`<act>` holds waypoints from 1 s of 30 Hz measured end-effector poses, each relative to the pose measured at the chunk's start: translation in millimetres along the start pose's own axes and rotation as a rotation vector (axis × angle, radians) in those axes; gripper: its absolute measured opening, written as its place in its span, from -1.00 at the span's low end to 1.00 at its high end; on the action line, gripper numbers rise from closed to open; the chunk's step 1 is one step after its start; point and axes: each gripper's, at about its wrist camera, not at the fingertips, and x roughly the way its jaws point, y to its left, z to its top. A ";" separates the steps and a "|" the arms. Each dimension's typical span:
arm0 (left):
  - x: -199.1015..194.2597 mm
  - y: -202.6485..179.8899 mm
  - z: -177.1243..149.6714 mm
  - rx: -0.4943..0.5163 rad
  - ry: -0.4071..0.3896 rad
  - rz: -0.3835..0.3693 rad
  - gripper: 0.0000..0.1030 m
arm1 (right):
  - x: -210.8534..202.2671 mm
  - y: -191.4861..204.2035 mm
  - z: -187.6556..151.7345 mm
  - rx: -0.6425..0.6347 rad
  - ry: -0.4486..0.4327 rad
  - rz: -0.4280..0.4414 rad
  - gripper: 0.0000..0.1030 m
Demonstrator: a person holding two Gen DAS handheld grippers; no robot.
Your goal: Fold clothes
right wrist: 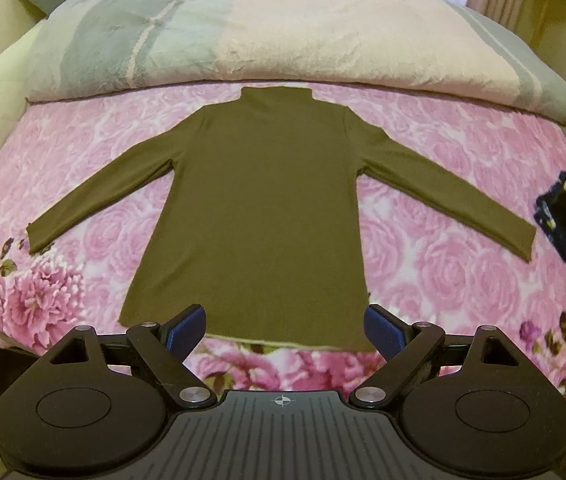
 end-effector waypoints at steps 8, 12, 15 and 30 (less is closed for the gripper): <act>-0.9 -23.4 3.6 -0.085 0.018 0.033 -0.02 | 10.1 -23.4 22.6 -0.087 0.027 0.035 0.72; 2.1 -31.7 0.8 -0.124 0.029 0.038 -0.01 | 16.7 -38.5 23.9 -0.100 0.047 0.056 0.72; 9.2 -36.8 -3.7 -0.152 0.050 0.041 -0.01 | 24.1 -52.2 20.7 -0.087 0.070 0.068 0.72; 70.1 -4.3 8.0 -0.470 0.087 -0.112 -0.01 | 53.5 -118.8 -4.4 0.115 0.153 0.012 0.72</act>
